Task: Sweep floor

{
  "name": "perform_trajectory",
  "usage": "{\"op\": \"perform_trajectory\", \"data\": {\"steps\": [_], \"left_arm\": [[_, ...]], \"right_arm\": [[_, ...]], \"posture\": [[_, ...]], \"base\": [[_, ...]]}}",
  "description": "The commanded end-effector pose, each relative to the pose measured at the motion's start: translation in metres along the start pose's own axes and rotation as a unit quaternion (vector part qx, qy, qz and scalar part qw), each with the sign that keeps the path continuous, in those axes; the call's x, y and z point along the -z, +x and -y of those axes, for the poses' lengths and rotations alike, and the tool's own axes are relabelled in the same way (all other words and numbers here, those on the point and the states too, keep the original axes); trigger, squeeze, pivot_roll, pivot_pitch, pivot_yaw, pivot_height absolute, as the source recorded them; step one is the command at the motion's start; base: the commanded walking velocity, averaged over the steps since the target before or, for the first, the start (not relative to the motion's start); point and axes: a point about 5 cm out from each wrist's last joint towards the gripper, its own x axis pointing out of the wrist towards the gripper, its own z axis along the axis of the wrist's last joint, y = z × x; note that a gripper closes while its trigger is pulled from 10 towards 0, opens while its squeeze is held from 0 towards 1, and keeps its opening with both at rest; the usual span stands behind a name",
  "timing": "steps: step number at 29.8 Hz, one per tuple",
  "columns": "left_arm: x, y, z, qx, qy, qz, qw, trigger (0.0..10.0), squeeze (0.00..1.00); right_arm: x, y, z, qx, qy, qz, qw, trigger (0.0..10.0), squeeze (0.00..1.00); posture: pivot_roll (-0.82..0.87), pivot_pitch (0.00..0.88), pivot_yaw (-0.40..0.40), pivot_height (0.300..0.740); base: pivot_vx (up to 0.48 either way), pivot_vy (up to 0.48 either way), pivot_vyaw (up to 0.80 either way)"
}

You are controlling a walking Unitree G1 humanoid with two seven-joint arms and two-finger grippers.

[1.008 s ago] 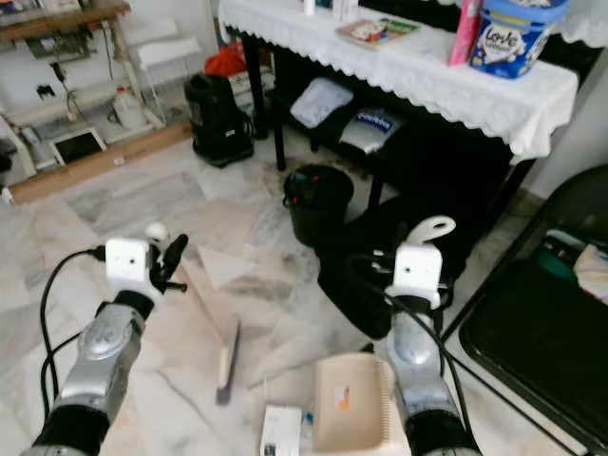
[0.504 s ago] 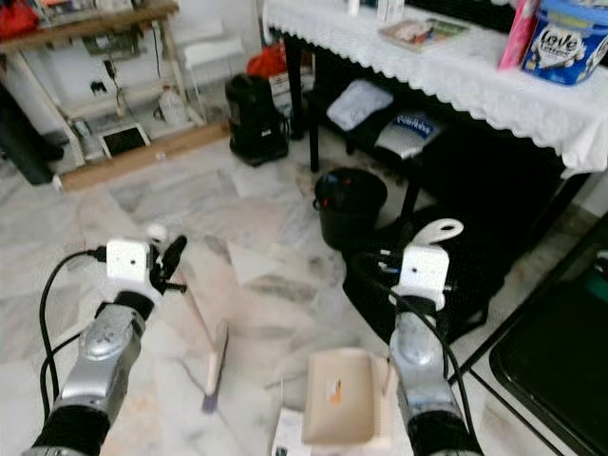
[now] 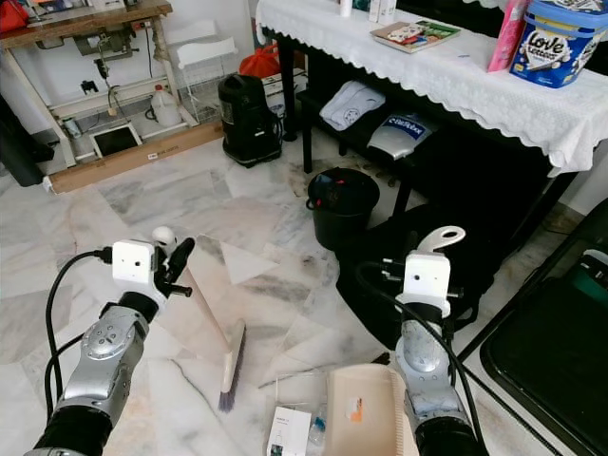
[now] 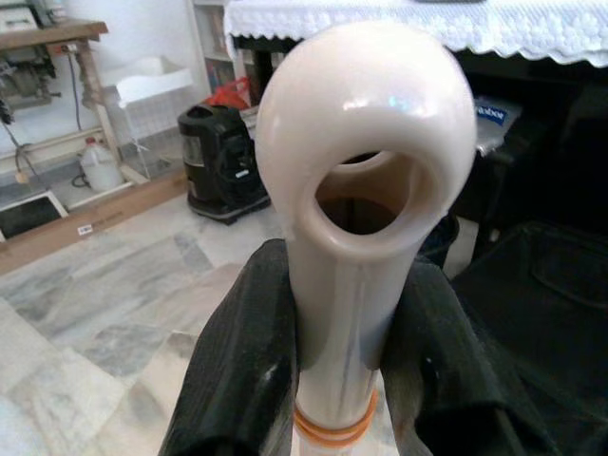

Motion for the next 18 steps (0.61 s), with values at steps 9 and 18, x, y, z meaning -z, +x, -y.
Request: {"op": "perform_trajectory", "data": {"steps": [9, 18], "left_arm": [[-0.011, 0.0, -0.003, 0.012, 0.007, 0.018, 1.0, 10.0, 0.0], [-0.011, -0.001, -0.003, 0.016, 0.005, 0.014, 1.0, 10.0, 0.0]], "right_arm": [[0.013, -0.006, 0.008, 0.008, -0.027, -0.014, 1.0, 10.0, 0.0], [0.018, -0.007, 0.012, 0.008, -0.042, -0.018, 0.999, 10.0, 0.0]], "posture": [[-0.05, 0.087, 0.081, 0.74], [-0.04, 0.089, 0.083, 0.74]], "base": [[0.0, 0.0, 0.0], [0.0, 0.0, 0.0]]}}
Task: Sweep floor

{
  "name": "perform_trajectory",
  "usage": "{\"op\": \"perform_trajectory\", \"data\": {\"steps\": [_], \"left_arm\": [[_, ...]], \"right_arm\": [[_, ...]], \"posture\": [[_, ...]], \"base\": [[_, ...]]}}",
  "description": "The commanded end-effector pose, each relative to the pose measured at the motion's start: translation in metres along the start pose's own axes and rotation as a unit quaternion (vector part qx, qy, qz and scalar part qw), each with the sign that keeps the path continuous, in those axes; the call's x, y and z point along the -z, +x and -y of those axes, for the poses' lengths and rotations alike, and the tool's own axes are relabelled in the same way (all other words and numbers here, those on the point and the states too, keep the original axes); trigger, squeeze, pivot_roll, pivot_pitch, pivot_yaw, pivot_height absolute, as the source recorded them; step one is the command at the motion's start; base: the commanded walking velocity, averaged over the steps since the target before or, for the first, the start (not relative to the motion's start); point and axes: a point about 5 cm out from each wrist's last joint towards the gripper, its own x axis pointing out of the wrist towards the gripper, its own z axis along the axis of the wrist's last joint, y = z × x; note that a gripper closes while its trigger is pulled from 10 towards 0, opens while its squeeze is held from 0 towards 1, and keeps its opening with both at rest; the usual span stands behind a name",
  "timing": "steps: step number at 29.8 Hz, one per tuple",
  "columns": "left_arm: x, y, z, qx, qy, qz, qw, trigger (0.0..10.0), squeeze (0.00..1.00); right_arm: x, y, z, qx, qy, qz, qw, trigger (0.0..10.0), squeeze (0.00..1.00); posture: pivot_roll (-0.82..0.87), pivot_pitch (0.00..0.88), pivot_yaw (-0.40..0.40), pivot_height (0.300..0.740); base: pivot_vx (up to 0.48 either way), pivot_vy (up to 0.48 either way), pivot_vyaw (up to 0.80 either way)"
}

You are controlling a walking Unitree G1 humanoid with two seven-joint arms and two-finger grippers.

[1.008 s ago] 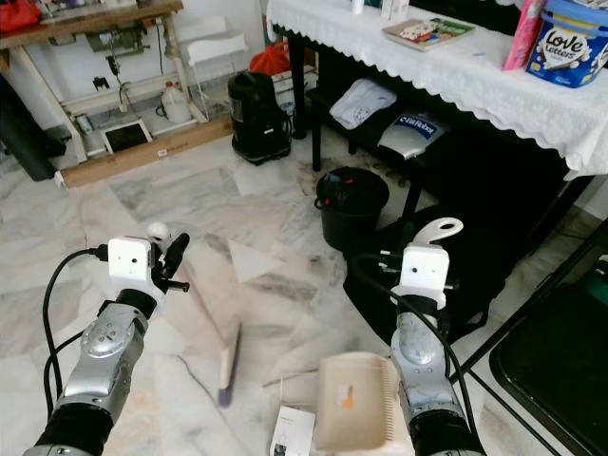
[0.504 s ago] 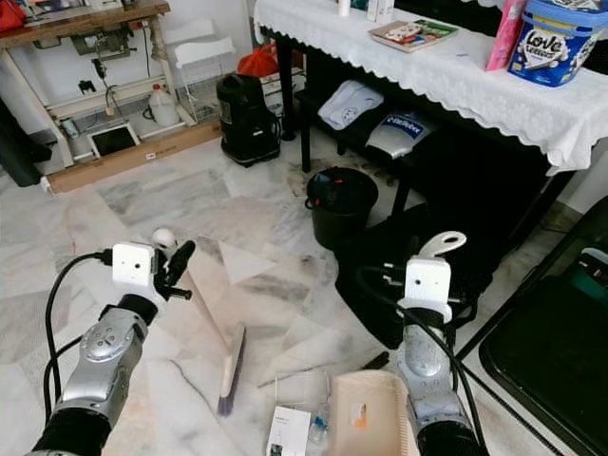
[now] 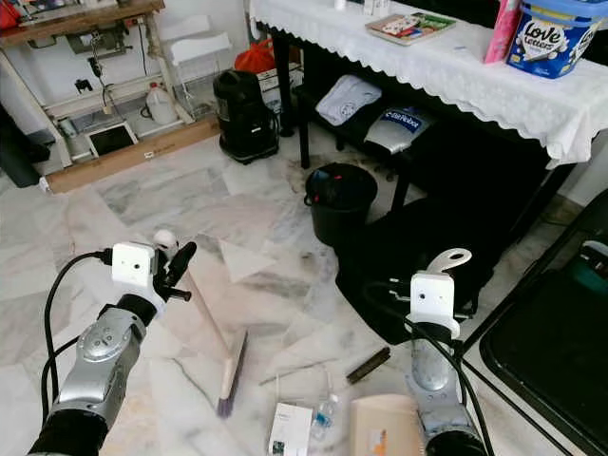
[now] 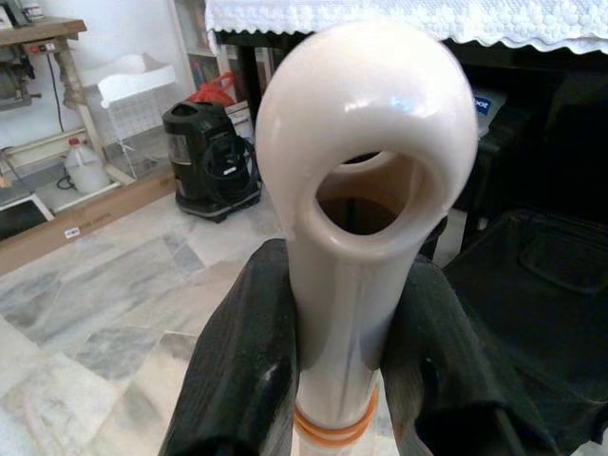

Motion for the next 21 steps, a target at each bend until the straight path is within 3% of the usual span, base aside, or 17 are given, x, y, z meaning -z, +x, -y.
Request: {"op": "perform_trajectory", "data": {"steps": [1, 21], "left_arm": [[-0.006, -0.001, -0.004, 0.003, 0.002, 0.01, 1.0, 10.0, 0.0], [-0.011, -0.001, -0.006, 0.013, 0.004, 0.014, 1.0, 10.0, 0.0]], "right_arm": [[-0.003, 0.002, -0.001, -0.003, -0.01, 0.014, 1.0, 10.0, 0.0], [-0.006, 0.001, -0.02, -0.014, -0.065, 0.047, 0.997, 10.0, 0.0]], "posture": [[-0.04, 0.088, 0.084, 0.74], [-0.02, 0.086, 0.111, 0.74]], "base": [[0.0, 0.0, 0.0], [0.0, 0.0, 0.0]]}}
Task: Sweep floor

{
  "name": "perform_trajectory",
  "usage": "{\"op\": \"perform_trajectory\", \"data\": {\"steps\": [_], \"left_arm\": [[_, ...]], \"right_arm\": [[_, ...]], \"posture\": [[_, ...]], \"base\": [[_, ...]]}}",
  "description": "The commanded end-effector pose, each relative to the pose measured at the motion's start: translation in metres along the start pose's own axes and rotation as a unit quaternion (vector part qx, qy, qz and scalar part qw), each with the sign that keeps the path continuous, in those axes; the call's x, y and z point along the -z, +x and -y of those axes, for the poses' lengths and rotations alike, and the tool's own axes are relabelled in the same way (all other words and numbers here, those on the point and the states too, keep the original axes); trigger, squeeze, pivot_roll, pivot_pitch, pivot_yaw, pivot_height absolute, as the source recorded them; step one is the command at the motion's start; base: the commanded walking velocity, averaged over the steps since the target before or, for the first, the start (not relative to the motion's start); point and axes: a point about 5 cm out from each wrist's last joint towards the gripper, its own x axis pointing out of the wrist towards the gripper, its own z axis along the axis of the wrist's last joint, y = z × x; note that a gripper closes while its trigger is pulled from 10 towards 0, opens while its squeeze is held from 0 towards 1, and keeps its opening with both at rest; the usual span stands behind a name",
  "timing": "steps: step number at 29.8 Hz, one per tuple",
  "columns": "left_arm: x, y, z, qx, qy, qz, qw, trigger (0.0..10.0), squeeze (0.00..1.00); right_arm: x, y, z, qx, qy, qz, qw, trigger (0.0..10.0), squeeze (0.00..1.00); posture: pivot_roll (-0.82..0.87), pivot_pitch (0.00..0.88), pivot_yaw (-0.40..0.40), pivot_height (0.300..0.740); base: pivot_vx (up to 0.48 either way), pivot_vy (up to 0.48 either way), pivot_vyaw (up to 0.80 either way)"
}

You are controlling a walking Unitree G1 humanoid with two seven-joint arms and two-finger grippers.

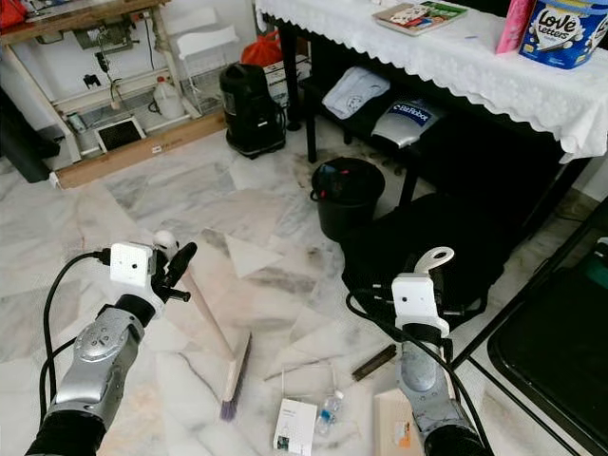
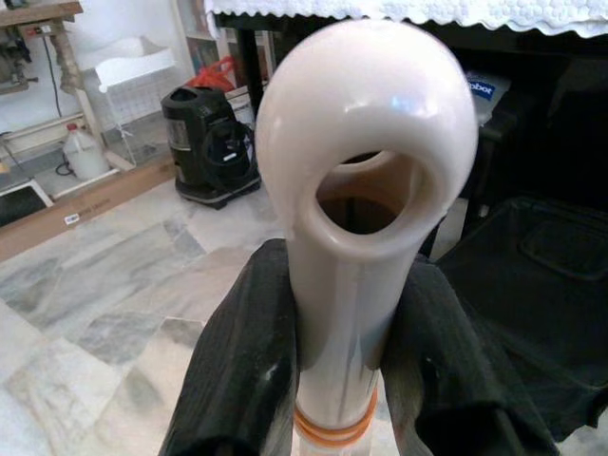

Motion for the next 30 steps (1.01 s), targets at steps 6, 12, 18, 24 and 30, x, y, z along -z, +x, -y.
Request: {"op": "perform_trajectory", "data": {"steps": [6, 12, 18, 24, 30], "left_arm": [[-0.011, 0.0, -0.005, 0.009, 0.011, 0.02, 1.0, 10.0, 0.0], [-0.012, 0.0, -0.003, 0.021, 0.01, 0.018, 1.0, 10.0, 0.0], [-0.011, 0.001, -0.003, 0.032, -0.007, 0.003, 0.999, 10.0, 0.0], [-0.011, 0.003, -0.006, 0.022, -0.033, -0.003, 0.999, 10.0, 0.0], [-0.013, 0.003, -0.006, 0.024, -0.033, -0.003, 0.999, 10.0, 0.0]], "right_arm": [[0.002, -0.007, -0.012, -0.009, 0.003, -0.006, 1.0, 10.0, 0.0], [0.015, -0.02, -0.019, -0.015, 0.011, -0.041, 0.999, 10.0, 0.0], [0.025, -0.032, -0.025, -0.033, 0.001, -0.07, 0.997, 10.0, 0.0], [0.027, -0.033, -0.024, -0.031, -0.005, -0.069, 0.997, 10.0, 0.0], [0.018, -0.019, -0.018, -0.018, -0.048, -0.028, 0.998, 10.0, 0.0]], "posture": [[-0.01, 0.088, 0.117, 0.74], [0.01, 0.091, 0.126, 0.74], [0.01, 0.091, 0.129, 0.74], [0.01, 0.09, 0.132, 0.74], [0.01, 0.094, 0.129, 0.74]], "base": [[0.0, 0.0, 0.0], [0.0, 0.0, 0.0], [0.0, 0.0, 0.0], [0.0, 0.0, 0.0], [0.0, 0.0, 0.0]]}}
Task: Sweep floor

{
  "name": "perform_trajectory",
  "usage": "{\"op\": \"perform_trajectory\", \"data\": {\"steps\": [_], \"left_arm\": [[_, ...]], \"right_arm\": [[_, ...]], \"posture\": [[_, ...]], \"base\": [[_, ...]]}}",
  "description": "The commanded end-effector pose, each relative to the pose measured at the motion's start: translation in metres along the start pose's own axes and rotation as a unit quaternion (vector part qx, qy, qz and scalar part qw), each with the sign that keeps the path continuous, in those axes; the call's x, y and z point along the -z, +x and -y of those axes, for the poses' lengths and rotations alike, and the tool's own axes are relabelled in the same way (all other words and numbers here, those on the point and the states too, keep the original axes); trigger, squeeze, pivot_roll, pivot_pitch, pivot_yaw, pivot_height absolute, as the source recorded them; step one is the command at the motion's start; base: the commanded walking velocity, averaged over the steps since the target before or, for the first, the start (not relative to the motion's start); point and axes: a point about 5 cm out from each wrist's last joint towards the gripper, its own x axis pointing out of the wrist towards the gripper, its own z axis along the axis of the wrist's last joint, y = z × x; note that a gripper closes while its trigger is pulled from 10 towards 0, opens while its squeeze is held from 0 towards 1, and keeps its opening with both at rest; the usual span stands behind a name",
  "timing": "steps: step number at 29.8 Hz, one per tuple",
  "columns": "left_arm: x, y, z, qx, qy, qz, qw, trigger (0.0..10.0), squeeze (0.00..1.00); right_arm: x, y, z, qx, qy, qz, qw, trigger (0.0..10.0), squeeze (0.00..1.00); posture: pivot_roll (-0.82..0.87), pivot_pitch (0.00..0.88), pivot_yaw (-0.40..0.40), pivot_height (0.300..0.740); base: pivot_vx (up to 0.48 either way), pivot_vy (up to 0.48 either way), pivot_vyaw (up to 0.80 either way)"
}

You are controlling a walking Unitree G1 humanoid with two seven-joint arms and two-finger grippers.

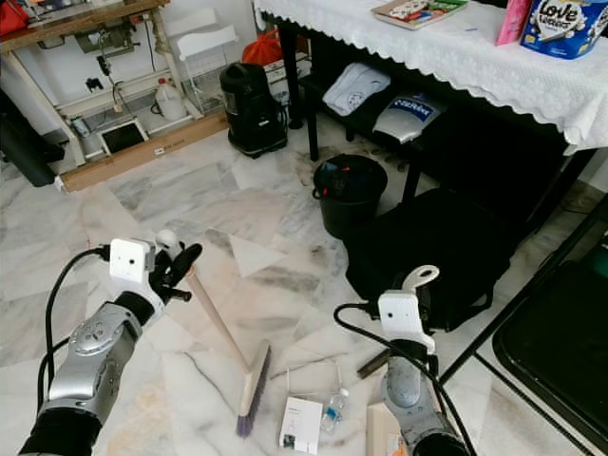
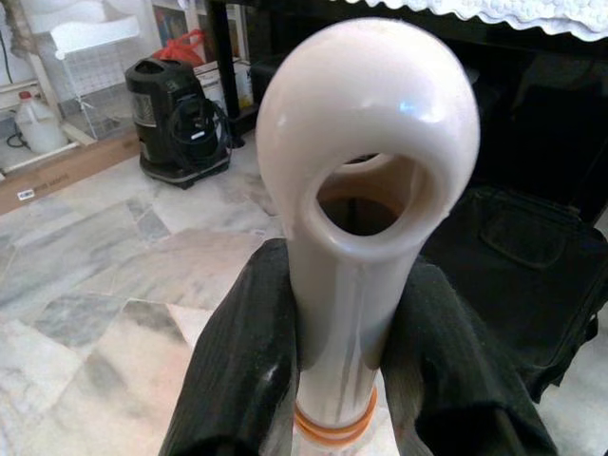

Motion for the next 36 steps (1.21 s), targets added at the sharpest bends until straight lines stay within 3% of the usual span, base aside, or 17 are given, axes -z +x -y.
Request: {"op": "perform_trajectory", "data": {"steps": [1, 7, 16, 22, 31, 36], "left_arm": [[-0.012, 0.001, -0.005, -0.004, 0.009, 0.017, 1.0, 10.0, 0.0], [-0.013, 0.0, -0.005, -0.003, 0.009, 0.019, 1.0, 10.0, 0.0], [-0.016, 0.001, -0.004, 0.003, 0.013, 0.022, 1.0, 10.0, 0.0], [-0.015, 0.001, -0.003, 0.008, 0.015, 0.021, 1.0, 10.0, 0.0], [-0.015, 0.001, 0.0, 0.014, 0.01, 0.021, 1.0, 10.0, 0.0], [-0.015, 0.001, 0.001, 0.021, 0.005, 0.017, 1.0, 10.0, 0.0]], "right_arm": [[0.003, -0.001, -0.001, -0.015, -0.038, 0.002, 0.999, 10.0, 0.0], [-0.013, 0.008, -0.005, -0.008, -0.068, 0.059, 0.996, 10.0, 0.0], [-0.019, 0.008, -0.006, 0.013, -0.087, 0.085, 0.992, 10.0, 0.0], [-0.013, 0.009, 0.002, 0.054, -0.012, 0.032, 0.998, 10.0, 0.0], [-0.008, 0.004, -0.001, 0.033, -0.051, 0.042, 0.997, 10.0, 0.0], [-0.005, -0.001, -0.005, 0.018, -0.049, 0.032, 0.998, 10.0, 0.0]], "posture": [[0.01, 0.094, 0.129, 0.74], [0.01, 0.096, 0.13, 0.74], [0.01, 0.099, 0.134, 0.74], [0.01, 0.101, 0.133, 0.74], [0.02, 0.099, 0.132, 0.74], [0.02, 0.099, 0.132, 0.74]], "base": [[0.0, 0.0, 0.0], [0.0, 0.0, 0.0], [0.0, 0.0, 0.0], [0.0, 0.0, 0.0], [0.0, 0.0, 0.0], [0.0, 0.0, 0.0]]}}
